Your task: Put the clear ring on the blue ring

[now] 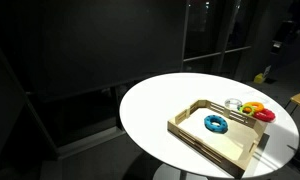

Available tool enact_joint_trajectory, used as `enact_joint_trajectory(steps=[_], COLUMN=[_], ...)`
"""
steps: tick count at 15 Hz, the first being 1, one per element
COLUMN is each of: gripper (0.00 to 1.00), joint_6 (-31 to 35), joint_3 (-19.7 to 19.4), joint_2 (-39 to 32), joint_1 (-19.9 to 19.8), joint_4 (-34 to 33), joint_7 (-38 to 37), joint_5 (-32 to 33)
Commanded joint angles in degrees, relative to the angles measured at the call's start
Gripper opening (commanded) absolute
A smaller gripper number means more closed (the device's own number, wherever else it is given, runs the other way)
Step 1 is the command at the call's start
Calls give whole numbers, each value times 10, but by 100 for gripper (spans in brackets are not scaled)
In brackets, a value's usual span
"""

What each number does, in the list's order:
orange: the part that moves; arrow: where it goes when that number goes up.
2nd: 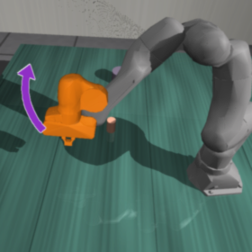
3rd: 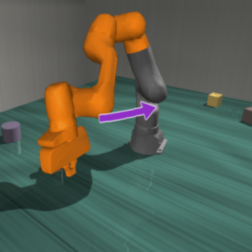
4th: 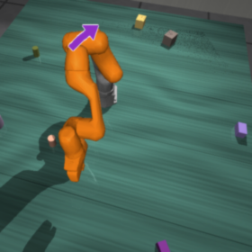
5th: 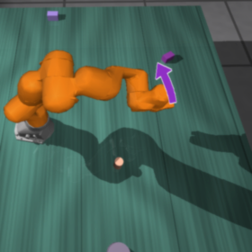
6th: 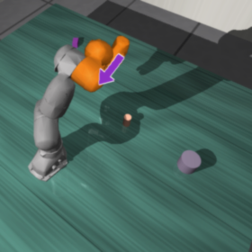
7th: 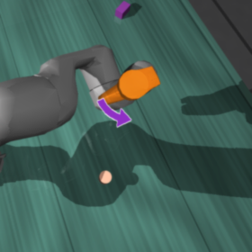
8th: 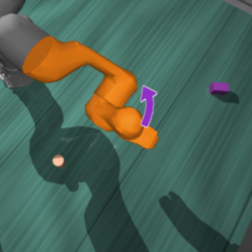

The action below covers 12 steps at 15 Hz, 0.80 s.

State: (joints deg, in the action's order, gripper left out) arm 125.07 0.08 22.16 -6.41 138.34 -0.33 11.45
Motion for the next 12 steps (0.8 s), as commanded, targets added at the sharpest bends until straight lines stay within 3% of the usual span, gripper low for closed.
enact_joint_trajectory(steps=[1,12], gripper=[100,100], joint_6=[-2,-5], joint_3=[-6,-15], joint_2=[0,-35], joint_1=[7,8], joint_4=[-1,-34], joint_7=[-2,-5], joint_5=[3,-12])
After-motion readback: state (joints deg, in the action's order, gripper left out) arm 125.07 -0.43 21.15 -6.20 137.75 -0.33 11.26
